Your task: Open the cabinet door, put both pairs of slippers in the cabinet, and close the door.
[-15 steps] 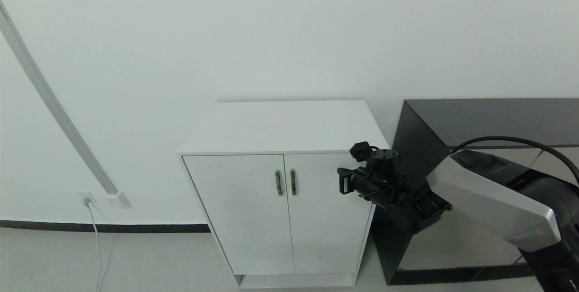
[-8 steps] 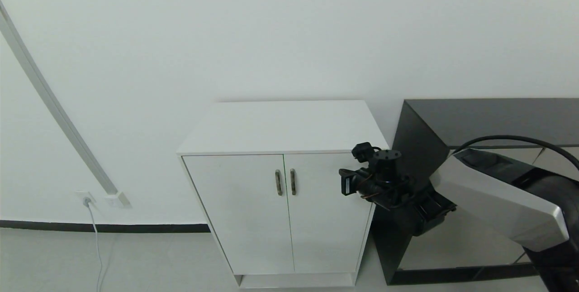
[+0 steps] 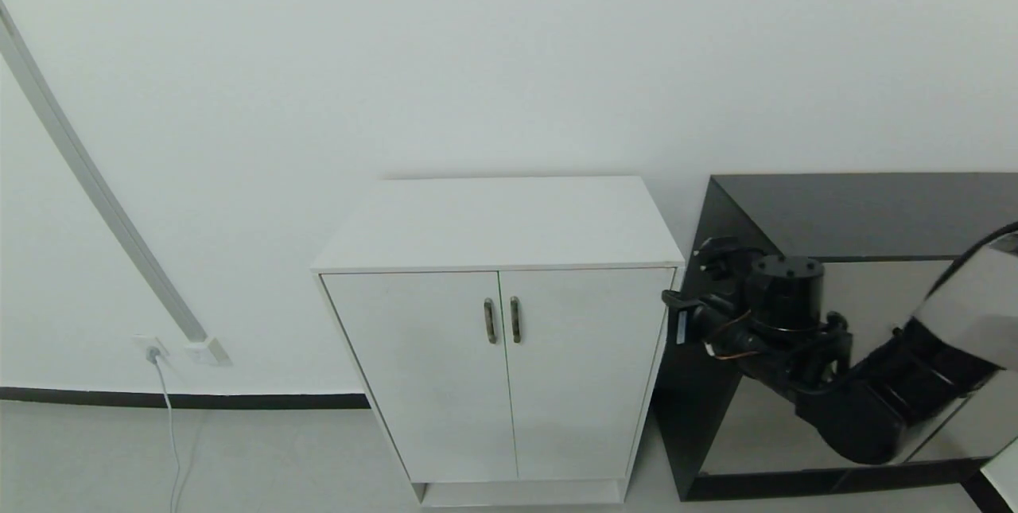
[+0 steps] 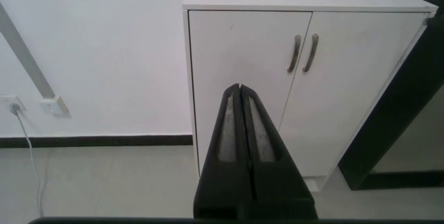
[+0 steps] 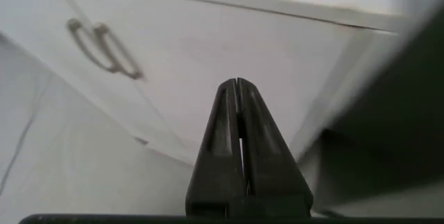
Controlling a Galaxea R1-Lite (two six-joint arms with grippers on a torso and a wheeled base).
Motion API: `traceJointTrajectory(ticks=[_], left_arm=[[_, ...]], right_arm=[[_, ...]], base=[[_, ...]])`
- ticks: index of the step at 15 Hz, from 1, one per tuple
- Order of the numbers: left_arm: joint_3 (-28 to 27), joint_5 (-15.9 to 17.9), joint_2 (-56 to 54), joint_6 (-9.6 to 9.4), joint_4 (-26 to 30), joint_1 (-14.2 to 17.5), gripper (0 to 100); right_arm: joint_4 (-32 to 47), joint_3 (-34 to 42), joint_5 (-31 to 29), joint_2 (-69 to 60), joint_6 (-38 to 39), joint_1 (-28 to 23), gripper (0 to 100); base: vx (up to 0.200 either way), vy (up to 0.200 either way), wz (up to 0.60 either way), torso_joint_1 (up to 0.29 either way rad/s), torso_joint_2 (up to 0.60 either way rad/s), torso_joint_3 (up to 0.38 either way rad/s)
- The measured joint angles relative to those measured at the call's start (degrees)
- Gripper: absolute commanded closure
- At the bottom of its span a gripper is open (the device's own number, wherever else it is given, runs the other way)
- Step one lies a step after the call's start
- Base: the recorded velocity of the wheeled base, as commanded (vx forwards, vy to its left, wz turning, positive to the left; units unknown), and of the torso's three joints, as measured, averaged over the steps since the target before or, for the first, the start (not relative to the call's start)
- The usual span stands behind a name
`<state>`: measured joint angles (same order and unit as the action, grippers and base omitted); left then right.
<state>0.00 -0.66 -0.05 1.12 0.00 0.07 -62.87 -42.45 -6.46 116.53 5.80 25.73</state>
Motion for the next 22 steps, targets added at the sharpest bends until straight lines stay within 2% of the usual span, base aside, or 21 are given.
traceJointTrajectory(ticks=[2, 5, 8, 10, 13, 16, 18, 22], left_arm=[[0.0, 0.0, 0.0, 0.00, 0.0, 0.0, 100], [0.0, 0.0, 0.0, 0.05, 0.0, 0.0, 100], [0.0, 0.0, 0.0, 0.07, 0.0, 0.0, 100], [0.0, 0.0, 0.0, 0.11, 0.0, 0.0, 100], [0.0, 0.0, 0.0, 0.16, 0.0, 0.0, 100], [0.0, 0.0, 0.0, 0.18, 0.0, 0.0, 100], [0.0, 0.0, 0.0, 0.18, 0.0, 0.0, 100], [0.0, 0.0, 0.0, 0.18, 0.0, 0.0, 100]], right_arm=[[0.2, 7.6, -5.3, -8.1, 0.0, -2.5, 100], [1.3, 19.0, -13.3, -20.1, -0.1, -9.4, 100], [1.9, 27.5, -15.0, -30.5, -1.9, -19.3, 100], [1.9, 32.5, -14.1, -36.7, -3.0, -23.6, 100], [3.9, 37.5, -12.3, -44.7, -3.5, -25.6, 100], [9.3, 40.6, -11.0, -51.4, -3.7, -25.9, 100], [16.1, 41.7, -9.7, -56.9, -3.6, -25.9, 100], [34.9, 42.0, -4.9, -72.2, -3.6, -26.0, 100]], base=[[0.000, 0.000, 0.00, 0.000, 0.00, 0.000], [0.000, 0.000, 0.00, 0.000, 0.00, 0.000], [0.000, 0.000, 0.00, 0.000, 0.00, 0.000], [0.000, 0.000, 0.00, 0.000, 0.00, 0.000], [0.000, 0.000, 0.00, 0.000, 0.00, 0.000], [0.000, 0.000, 0.00, 0.000, 0.00, 0.000], [0.000, 0.000, 0.00, 0.000, 0.00, 0.000], [0.000, 0.000, 0.00, 0.000, 0.00, 0.000]])
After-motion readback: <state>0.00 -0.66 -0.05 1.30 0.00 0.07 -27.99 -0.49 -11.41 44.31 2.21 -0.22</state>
